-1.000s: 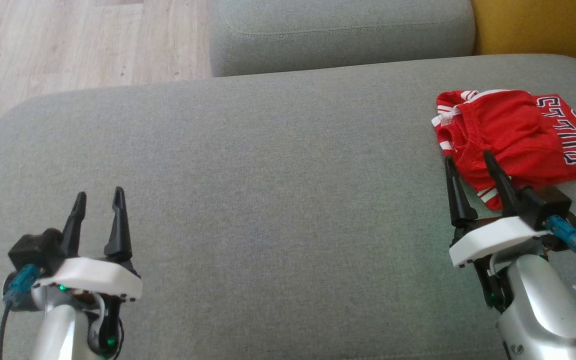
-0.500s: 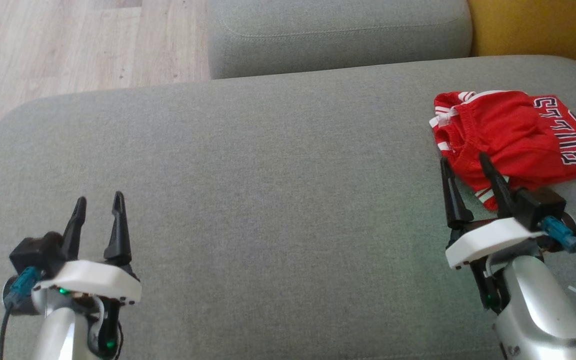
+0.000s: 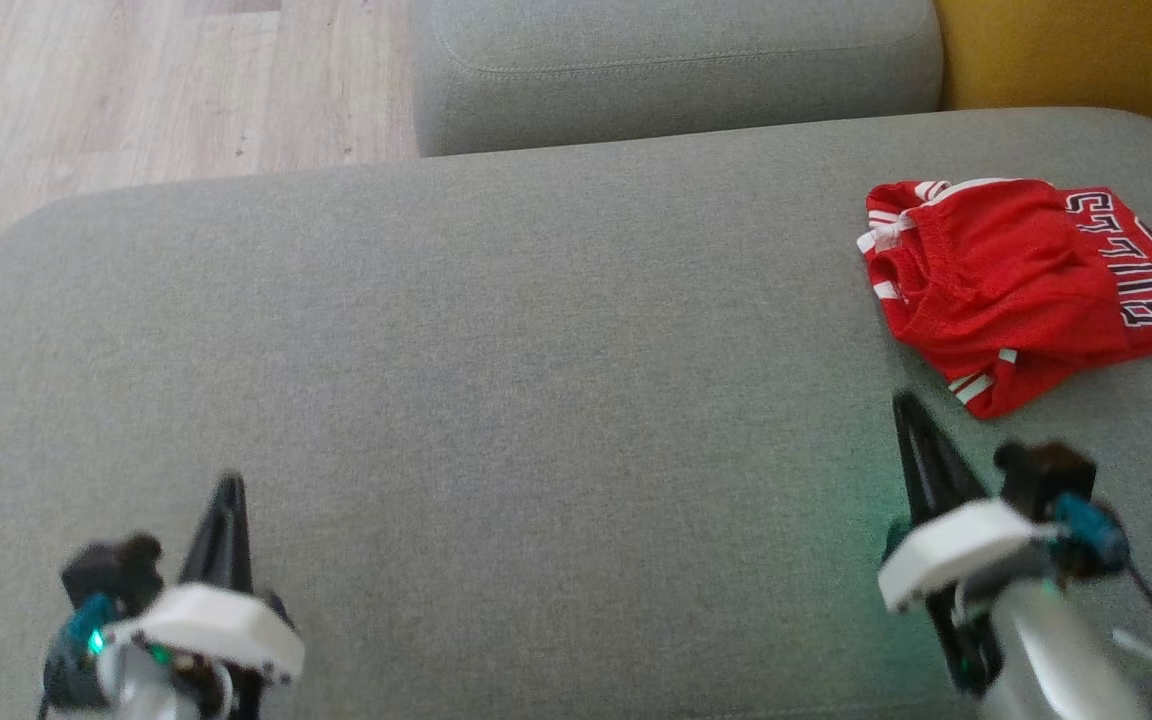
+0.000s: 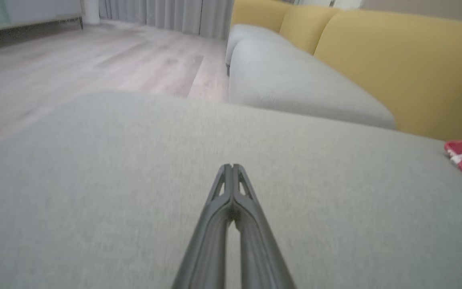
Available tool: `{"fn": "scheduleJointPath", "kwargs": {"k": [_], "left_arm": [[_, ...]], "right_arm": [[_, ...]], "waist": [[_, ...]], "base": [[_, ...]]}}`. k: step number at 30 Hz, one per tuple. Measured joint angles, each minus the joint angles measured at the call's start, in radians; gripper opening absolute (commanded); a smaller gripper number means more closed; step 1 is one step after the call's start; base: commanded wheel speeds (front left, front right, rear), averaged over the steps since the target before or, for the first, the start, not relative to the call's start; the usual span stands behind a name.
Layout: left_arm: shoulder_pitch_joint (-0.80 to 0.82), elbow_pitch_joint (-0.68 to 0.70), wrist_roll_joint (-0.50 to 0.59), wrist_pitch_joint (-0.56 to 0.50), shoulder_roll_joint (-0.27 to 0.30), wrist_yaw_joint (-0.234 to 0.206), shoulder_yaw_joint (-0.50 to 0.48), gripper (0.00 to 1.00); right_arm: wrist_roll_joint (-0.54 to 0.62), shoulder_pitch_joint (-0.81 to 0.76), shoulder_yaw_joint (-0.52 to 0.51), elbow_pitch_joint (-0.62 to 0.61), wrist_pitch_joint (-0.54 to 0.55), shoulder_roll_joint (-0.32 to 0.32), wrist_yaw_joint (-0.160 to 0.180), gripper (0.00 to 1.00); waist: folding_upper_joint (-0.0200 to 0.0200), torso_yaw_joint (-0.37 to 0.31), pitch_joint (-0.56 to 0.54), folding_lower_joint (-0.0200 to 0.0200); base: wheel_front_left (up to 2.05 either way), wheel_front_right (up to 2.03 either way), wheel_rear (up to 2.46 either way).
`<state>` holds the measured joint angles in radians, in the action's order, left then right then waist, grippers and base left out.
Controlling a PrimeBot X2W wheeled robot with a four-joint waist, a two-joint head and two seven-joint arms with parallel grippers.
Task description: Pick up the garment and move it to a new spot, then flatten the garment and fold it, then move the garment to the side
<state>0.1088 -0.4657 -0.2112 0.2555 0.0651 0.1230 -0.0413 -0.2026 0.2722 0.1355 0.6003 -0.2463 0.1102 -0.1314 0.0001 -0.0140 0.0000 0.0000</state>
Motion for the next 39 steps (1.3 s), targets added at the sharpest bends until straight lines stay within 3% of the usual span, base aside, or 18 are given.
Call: {"fn": "scheduleJointPath", "kwargs": {"k": [4, 39], "left_arm": [[-0.054, -0.03, -0.026, -0.017, -0.01, 0.0, -0.001, 0.0], [-0.041, 0.036, -0.428, -0.114, -0.011, 0.0, -0.004, 0.0]], "right_arm": [[-0.026, -0.065, -0.003, 0.028, 0.01, -0.004, 0.0, 0.0], [-0.428, -0.066, -0.079, -0.075, 0.108, -0.014, 0.0, 0.0]], "waist": [[0.0, 0.0, 0.0, 0.0], [0.0, 0.004, 0.001, 0.0]], "base": [[0.0, 0.0, 0.0], [0.0, 0.0, 0.0]]}}
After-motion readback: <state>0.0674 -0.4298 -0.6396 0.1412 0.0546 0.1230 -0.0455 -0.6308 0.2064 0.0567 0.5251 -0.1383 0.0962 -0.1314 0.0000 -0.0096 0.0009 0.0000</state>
